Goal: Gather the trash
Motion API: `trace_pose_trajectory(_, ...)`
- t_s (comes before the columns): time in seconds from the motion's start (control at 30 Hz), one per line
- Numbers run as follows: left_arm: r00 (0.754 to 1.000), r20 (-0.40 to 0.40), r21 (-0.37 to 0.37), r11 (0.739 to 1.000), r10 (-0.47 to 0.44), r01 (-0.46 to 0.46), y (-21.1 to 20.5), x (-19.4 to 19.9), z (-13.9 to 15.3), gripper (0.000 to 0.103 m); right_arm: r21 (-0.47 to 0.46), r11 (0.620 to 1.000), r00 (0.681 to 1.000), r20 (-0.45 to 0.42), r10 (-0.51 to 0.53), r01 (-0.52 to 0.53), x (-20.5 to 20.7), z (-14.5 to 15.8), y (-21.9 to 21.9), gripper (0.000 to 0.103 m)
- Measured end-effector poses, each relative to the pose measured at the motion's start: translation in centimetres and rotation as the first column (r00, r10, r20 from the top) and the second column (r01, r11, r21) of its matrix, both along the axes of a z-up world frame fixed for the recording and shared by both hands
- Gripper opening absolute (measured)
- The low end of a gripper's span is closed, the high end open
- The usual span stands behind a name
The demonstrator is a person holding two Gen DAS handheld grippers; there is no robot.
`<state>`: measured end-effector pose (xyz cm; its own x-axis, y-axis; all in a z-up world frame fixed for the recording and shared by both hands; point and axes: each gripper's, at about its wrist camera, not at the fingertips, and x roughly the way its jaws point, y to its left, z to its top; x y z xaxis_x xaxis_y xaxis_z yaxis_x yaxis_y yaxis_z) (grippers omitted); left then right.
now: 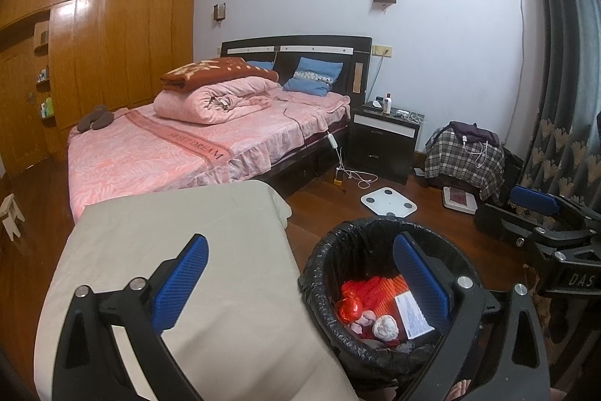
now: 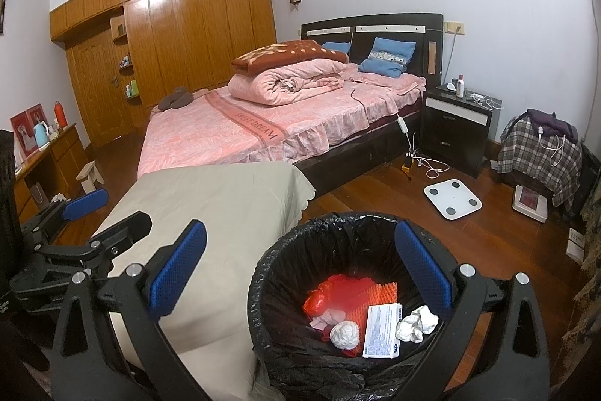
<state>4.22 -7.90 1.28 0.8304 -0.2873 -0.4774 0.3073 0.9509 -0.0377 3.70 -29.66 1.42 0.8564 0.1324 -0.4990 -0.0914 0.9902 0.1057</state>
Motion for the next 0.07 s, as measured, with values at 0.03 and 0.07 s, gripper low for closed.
trace_pose_trajectory(0.03,1.0,0.0,0.0,1.0,0.0,0.0,-0.01,0.0,0.0,0.097,0.001,1.0,1.0,0.0,0.0,0.0,0.0,0.01,0.01,0.098)
trace_pose_trajectory(0.07,1.0,0.0,0.0,1.0,0.0,0.0,-0.03,0.01,0.0,0.097,0.001,1.0,1.0,0.0,0.0,0.0,0.0,0.02,0.01,0.098)
